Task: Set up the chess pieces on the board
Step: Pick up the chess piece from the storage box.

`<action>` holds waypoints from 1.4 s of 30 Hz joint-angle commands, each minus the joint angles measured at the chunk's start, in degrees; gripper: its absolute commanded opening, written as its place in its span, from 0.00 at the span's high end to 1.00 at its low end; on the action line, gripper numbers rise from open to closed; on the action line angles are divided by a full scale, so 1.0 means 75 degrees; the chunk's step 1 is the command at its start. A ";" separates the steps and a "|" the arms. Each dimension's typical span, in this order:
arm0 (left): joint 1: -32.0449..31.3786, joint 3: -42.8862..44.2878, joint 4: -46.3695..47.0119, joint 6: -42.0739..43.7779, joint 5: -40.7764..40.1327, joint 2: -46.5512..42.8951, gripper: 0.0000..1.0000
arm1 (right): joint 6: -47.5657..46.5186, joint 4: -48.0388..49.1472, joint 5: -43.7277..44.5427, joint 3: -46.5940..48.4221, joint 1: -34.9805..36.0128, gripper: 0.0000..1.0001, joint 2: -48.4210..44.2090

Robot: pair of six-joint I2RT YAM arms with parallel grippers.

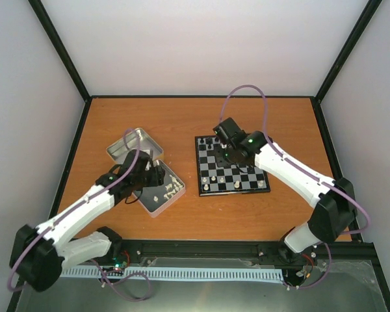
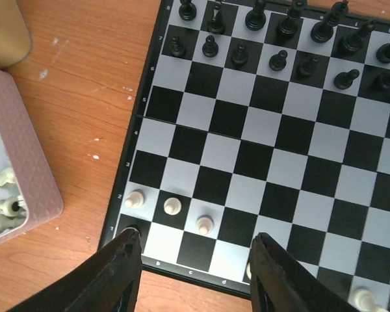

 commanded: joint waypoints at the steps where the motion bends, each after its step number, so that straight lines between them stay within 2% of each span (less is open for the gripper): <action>1: 0.0036 0.0495 -0.0738 -0.0551 0.0017 0.1003 0.36 | 0.0576 0.0790 -0.0220 -0.0680 -0.0035 0.53 -0.0328; 3: 0.0036 0.0419 -0.1035 -0.0885 -0.0019 0.1341 0.39 | 0.0642 0.1012 -0.0411 -0.1032 -0.0035 0.54 -0.0498; 6: 0.0033 0.0156 -0.1017 -0.1033 0.0381 0.1704 0.57 | 0.0674 0.1266 -0.0508 -0.1404 -0.0035 0.54 -0.0683; 8: 0.0027 0.0018 -0.1021 -0.1087 0.0690 0.1909 0.64 | 0.0677 0.1374 -0.0496 -0.1555 -0.0040 0.54 -0.0774; 12: 0.0012 -0.0062 -0.1164 -0.1119 0.0947 0.2068 0.64 | 0.0606 0.1539 -0.0386 -0.1742 -0.0035 0.54 -0.0953; 17: 0.0000 0.0079 -0.1597 -0.1198 0.0558 0.2130 0.62 | 0.0477 0.1660 -0.0312 -0.1846 -0.0057 0.54 -0.1105; 25: -0.0011 0.0113 -0.1505 -0.1075 0.0693 0.2472 0.66 | 0.0454 0.1798 -0.0287 -0.2089 -0.0099 0.54 -0.1256; 30: -0.0031 0.0221 -0.1364 -0.1066 0.0729 0.2594 0.75 | 0.0447 0.1822 -0.0302 -0.2155 -0.0105 0.55 -0.1275; 37: -0.0058 0.0349 -0.1460 -0.1005 0.0376 0.2492 0.99 | 0.0395 0.1836 -0.0210 -0.2133 -0.0111 0.55 -0.1437; 42: -0.0052 0.0702 -0.1822 -0.0992 0.0006 0.1978 0.99 | 0.0394 0.1842 -0.0197 -0.2135 -0.0108 0.55 -0.1565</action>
